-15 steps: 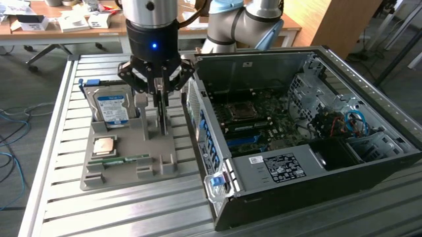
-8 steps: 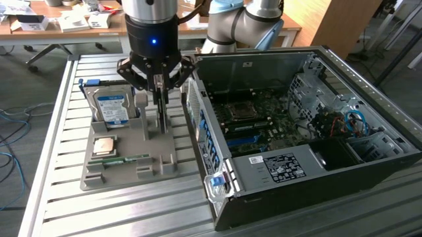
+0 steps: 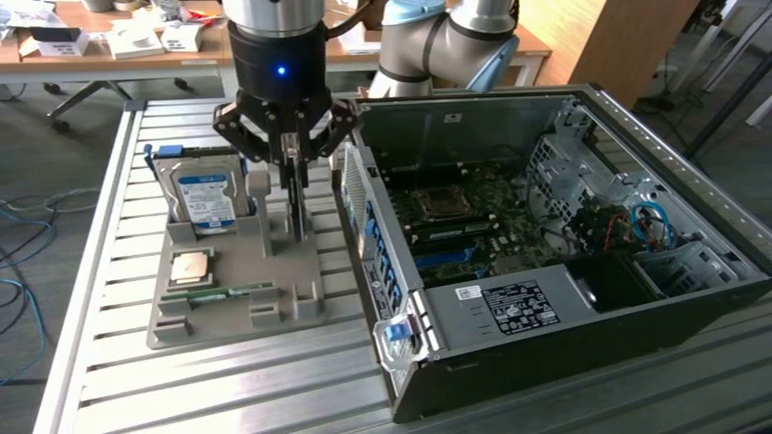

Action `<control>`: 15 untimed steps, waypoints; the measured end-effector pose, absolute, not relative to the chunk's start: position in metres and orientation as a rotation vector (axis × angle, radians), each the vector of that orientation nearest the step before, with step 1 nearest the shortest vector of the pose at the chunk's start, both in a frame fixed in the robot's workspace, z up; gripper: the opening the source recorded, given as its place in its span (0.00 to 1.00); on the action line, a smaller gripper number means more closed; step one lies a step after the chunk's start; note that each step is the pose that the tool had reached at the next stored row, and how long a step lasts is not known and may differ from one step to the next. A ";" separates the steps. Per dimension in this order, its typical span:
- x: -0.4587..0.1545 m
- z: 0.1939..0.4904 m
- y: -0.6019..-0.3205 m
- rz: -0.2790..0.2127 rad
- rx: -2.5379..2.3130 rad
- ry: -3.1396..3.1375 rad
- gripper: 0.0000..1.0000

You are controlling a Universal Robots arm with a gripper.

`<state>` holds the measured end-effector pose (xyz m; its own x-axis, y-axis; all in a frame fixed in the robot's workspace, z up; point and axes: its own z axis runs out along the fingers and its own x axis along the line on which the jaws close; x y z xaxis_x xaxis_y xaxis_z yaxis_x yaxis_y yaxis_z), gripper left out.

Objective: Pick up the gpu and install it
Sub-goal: 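Pick up the gpu and move the gpu toward the slot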

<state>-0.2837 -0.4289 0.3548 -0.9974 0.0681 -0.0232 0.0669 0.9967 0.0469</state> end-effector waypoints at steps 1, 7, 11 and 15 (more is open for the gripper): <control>-0.284 0.355 -0.429 0.072 0.105 3.114 0.26; -0.284 0.358 -0.429 0.072 0.105 3.114 0.26; -0.284 0.359 -0.429 0.072 0.105 3.114 0.26; -0.284 0.360 -0.429 0.072 0.105 3.114 0.26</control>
<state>-0.2837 -0.4289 0.3602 -0.9974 0.0681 -0.0233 0.0669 0.9966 0.0470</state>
